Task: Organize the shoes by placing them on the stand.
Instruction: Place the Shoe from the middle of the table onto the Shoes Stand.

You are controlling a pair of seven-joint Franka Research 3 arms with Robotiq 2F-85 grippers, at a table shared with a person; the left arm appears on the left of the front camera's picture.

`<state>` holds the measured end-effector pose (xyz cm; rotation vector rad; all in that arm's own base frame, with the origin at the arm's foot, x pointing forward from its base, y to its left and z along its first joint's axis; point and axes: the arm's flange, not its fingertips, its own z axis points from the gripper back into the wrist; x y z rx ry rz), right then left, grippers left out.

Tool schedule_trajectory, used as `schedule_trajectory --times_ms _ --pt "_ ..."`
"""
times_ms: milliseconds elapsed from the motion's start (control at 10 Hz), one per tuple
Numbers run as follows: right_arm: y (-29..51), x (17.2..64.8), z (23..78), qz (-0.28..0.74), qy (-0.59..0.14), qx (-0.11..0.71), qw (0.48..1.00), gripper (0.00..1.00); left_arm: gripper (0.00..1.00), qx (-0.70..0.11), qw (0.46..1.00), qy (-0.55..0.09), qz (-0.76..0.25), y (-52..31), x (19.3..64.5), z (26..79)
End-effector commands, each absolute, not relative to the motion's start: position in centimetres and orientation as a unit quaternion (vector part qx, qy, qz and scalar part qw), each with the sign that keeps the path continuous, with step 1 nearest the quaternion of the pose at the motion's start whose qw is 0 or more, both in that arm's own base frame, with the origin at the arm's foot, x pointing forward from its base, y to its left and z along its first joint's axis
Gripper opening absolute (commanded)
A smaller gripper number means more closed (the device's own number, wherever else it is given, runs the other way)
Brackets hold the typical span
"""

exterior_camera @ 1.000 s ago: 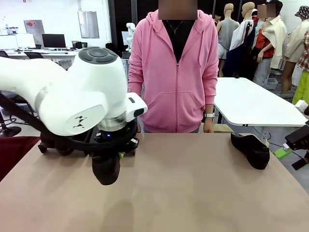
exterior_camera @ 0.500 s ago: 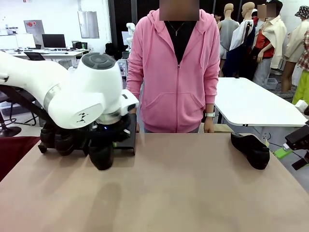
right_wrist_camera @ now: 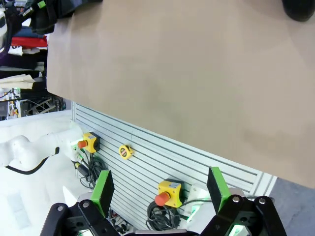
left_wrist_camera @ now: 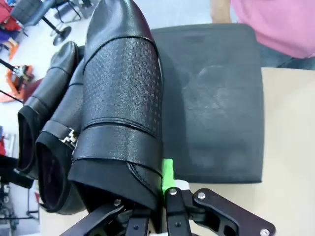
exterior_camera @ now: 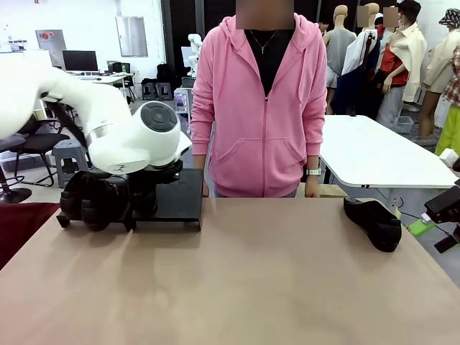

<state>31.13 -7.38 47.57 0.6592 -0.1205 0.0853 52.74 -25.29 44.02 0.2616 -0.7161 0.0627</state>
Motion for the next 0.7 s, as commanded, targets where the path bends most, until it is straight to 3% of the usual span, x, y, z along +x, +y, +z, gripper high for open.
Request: schedule_trajectory --times_ms 0,600 --pt "-7.4 31.2 48.1 0.037 -0.057 0.326 0.943 1.0 0.0 0.14 0.922 -0.361 0.034 -26.7 53.1 43.5" --pt "-7.4 31.2 48.1 0.037 -0.057 0.326 0.943 1.0 0.0 0.15 0.922 -0.355 0.039 -25.9 54.8 41.7"
